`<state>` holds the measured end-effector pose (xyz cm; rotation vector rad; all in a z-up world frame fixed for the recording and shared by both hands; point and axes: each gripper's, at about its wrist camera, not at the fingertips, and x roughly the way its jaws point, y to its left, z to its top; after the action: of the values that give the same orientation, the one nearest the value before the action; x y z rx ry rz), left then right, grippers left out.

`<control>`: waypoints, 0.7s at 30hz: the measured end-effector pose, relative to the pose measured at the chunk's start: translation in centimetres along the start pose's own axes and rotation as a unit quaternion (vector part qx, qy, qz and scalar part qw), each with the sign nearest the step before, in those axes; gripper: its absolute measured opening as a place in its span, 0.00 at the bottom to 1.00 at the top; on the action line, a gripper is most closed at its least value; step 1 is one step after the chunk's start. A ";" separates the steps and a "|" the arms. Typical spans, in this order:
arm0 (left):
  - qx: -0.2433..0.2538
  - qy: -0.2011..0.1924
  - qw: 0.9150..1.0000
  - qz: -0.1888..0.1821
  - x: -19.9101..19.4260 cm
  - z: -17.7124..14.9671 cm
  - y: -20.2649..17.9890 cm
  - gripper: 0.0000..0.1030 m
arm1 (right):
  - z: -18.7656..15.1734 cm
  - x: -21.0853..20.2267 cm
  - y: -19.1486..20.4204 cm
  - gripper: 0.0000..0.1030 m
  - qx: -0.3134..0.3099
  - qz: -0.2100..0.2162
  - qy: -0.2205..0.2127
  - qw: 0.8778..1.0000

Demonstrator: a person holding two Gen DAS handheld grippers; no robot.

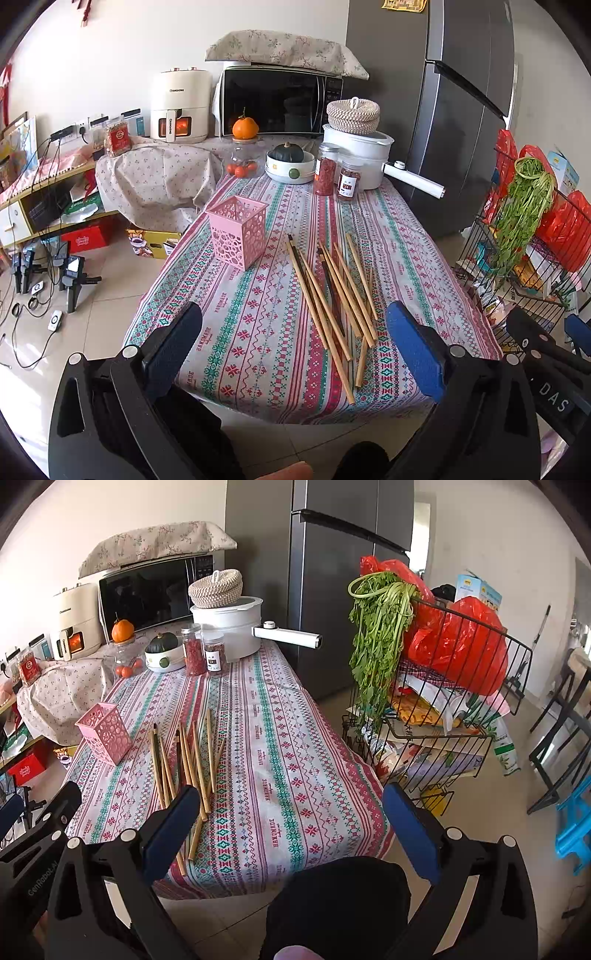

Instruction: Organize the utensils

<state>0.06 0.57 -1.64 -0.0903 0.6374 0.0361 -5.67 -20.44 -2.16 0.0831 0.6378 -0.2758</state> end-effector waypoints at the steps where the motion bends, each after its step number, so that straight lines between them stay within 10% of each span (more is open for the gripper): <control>1: 0.000 0.000 1.000 0.001 0.1 0.0 -0.1 0.93 | 0.0 0.0 0.0 0.93 0.000 0.000 0.000 1.000; 21: 0.000 0.002 1.000 0.002 0.1 -0.1 -0.1 0.93 | 0.0 0.2 0.0 0.93 0.000 -0.001 0.005 1.000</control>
<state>0.13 0.45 -1.76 -0.0888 0.6409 0.0408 -5.51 -20.50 -2.27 0.0842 0.6483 -0.2780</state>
